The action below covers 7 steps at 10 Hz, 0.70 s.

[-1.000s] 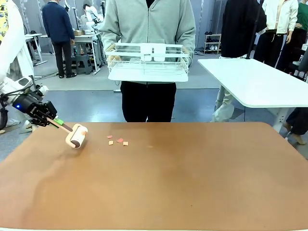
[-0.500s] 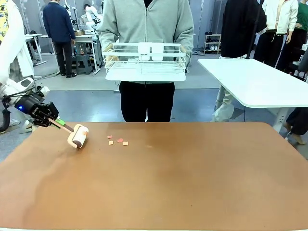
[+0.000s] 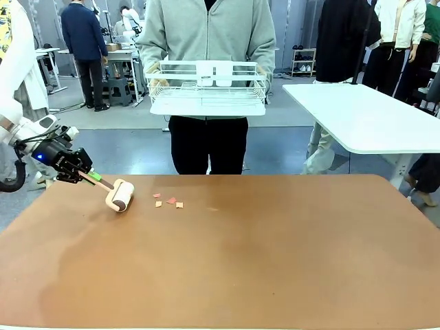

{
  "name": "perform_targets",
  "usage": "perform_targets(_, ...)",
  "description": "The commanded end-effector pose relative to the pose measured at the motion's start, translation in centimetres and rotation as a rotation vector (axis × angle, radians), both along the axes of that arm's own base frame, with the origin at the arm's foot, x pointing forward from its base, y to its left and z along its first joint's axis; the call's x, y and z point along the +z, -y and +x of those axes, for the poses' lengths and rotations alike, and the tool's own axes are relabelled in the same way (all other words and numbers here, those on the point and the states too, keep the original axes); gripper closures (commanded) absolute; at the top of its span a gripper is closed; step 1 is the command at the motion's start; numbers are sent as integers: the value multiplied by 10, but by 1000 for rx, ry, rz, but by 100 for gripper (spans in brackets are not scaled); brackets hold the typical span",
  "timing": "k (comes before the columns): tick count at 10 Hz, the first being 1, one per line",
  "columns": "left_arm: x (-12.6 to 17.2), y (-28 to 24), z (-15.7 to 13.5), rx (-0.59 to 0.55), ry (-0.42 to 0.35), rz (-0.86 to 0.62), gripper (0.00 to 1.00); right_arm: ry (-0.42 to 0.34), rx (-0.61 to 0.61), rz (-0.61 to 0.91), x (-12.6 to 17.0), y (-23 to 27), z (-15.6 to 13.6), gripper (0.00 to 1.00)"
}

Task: Clean the table.
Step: Clean the table with the Lint Roller when the human lifts the Dish drying rack.

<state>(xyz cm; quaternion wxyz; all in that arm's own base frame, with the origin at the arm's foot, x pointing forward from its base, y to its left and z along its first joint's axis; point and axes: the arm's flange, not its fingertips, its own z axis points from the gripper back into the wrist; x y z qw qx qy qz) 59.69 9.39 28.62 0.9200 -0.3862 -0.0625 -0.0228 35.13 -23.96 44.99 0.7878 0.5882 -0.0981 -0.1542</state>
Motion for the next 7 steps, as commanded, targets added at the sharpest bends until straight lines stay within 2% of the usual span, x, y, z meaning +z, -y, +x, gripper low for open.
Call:
perform_targets(1,-13,4,7,-28,-12,-5,99,11,0,9,2,-2,-4,0)
perform_targets(4,-24,29,21,-49,-64,9,99,11,0,9,2,-2,-4,0)
perform_targets(7,-36,57,41,-27,-74,7,99,11,0,9,2,-2,-4,0)
